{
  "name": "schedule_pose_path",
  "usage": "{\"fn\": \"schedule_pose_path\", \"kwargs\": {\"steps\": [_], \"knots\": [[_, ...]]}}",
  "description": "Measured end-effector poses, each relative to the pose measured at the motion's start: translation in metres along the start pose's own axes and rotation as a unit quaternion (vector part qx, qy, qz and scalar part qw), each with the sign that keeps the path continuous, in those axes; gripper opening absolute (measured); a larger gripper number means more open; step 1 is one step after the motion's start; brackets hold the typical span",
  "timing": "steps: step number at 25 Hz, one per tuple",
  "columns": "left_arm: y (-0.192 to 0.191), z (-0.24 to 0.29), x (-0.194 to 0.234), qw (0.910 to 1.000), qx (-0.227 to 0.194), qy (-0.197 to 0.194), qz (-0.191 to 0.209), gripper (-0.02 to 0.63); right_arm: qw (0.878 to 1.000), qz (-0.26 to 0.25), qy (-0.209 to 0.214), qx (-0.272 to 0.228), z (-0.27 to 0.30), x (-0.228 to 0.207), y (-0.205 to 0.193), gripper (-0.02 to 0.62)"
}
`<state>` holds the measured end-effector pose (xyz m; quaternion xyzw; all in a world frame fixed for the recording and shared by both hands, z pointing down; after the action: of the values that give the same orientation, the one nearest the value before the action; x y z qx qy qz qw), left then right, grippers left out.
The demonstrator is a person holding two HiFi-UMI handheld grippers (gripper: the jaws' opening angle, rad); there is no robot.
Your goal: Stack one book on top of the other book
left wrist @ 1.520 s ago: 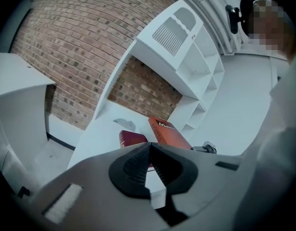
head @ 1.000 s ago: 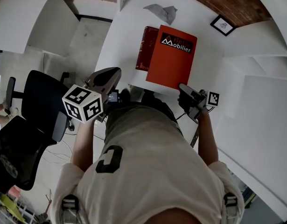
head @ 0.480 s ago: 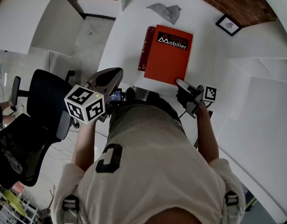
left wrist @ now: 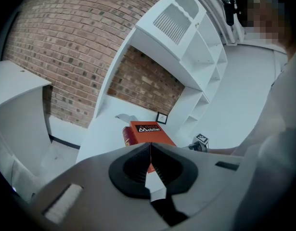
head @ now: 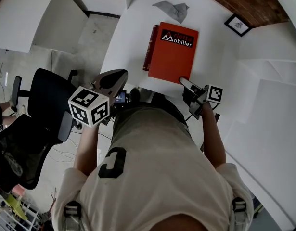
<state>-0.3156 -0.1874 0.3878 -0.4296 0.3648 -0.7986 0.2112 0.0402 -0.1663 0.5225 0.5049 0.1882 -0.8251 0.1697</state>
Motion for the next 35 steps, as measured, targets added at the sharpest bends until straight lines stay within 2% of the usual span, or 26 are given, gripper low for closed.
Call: {"fn": "schedule_pose_path", "kwargs": {"steps": [4, 6, 9, 11, 17, 25, 35], "knots": [[-0.001, -0.001, -0.001, 0.9996, 0.012, 0.013, 0.021, 0.005, 0.998, -0.046, -0.039, -0.017, 0.004, 0.003, 0.001, 0.183], [-0.003, -0.001, -0.002, 0.9995, 0.015, 0.014, 0.023, 0.005, 0.995, -0.059, -0.073, -0.023, 0.002, 0.003, 0.0, 0.199], [-0.004, -0.001, -0.002, 0.9998, 0.012, 0.007, 0.014, 0.005, 0.985, -0.096, -0.143, -0.024, -0.001, 0.0, -0.001, 0.22], [-0.003, -0.001, -0.001, 0.9999, 0.01, 0.004, 0.011, 0.005, 0.979, -0.119, -0.162, -0.026, -0.001, 0.002, 0.0, 0.224], [-0.002, -0.001, -0.001, 0.9998, 0.01, 0.006, 0.014, 0.005, 0.965, -0.173, -0.195, -0.031, 0.0, 0.01, 0.002, 0.239], [-0.01, 0.002, 0.002, 0.9998, 0.02, 0.002, 0.003, 0.005, 0.936, -0.266, -0.229, -0.028, 0.004, 0.024, 0.007, 0.238], [-0.01, -0.001, 0.003, 0.9999, 0.013, 0.002, -0.006, 0.005, 0.924, -0.305, -0.23, -0.016, 0.007, 0.029, 0.01, 0.233]]}}
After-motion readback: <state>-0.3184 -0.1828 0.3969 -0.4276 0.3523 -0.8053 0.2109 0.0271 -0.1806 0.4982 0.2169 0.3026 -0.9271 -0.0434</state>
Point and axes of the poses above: the fingertips, and each gripper's own axes: z forward along the fingers, x to its left, y out of its top, the point moved 9 cm from there along -z, backward along the fingers, and after that the axes turned 9 degrees about -y, right-handed, at the moved point
